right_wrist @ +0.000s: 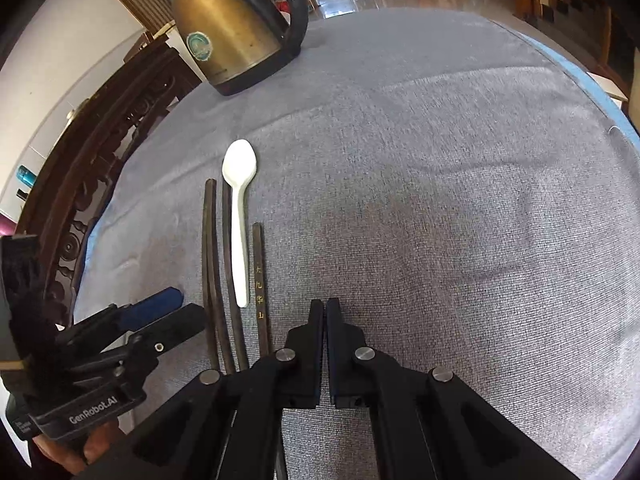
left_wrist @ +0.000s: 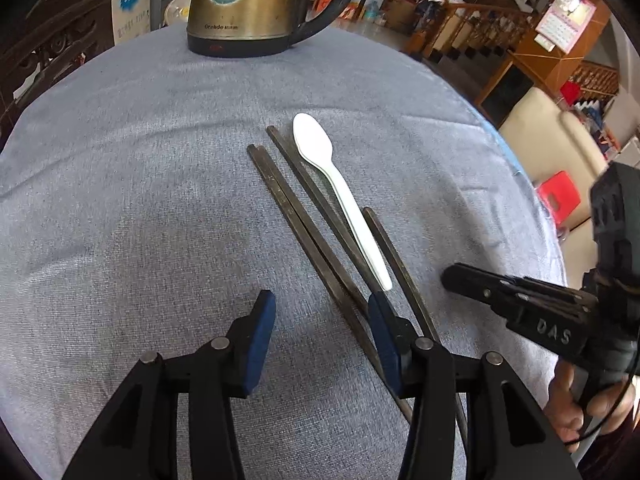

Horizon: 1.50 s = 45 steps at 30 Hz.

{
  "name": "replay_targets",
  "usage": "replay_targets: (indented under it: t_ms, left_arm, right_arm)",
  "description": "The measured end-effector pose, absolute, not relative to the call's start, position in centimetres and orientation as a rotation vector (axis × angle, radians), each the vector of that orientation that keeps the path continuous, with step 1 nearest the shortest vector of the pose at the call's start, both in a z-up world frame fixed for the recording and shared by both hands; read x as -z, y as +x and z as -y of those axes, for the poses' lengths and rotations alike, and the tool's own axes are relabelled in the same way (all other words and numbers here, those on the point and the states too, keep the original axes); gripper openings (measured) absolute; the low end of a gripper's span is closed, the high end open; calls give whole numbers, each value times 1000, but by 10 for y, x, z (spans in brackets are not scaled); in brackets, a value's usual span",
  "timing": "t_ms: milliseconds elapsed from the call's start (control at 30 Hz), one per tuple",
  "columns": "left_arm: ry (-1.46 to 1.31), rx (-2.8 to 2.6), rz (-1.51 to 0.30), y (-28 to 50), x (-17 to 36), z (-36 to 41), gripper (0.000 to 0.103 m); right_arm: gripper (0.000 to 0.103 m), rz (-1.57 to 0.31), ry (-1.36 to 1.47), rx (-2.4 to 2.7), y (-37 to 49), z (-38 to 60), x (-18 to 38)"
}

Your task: Organize utensils

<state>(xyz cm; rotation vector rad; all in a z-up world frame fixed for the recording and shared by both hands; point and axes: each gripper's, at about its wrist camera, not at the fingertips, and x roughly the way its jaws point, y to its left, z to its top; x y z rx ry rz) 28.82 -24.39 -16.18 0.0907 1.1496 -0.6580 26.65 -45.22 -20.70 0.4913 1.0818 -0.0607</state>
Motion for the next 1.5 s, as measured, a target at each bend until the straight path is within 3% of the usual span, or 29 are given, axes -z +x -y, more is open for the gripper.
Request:
replay_targets:
  t_ms: [467, 800, 833, 1033, 1500]
  left_arm:
    - [289, 554, -1324, 318, 160, 284, 47]
    - [363, 376, -1369, 326, 157, 195, 47]
    - [361, 340, -1355, 328, 154, 182, 44]
    - [84, 344, -1238, 339, 115, 119, 42]
    - [-89, 249, -1325, 334, 159, 95, 42]
  right_arm:
    - [2, -1077, 659, 13, 261, 471, 215]
    - [2, -1081, 670, -1, 261, 472, 216]
    - [2, -1081, 672, -2, 261, 473, 217]
    - [2, -1080, 648, 9, 259, 471, 215]
    - [2, -1076, 612, 18, 264, 464, 213]
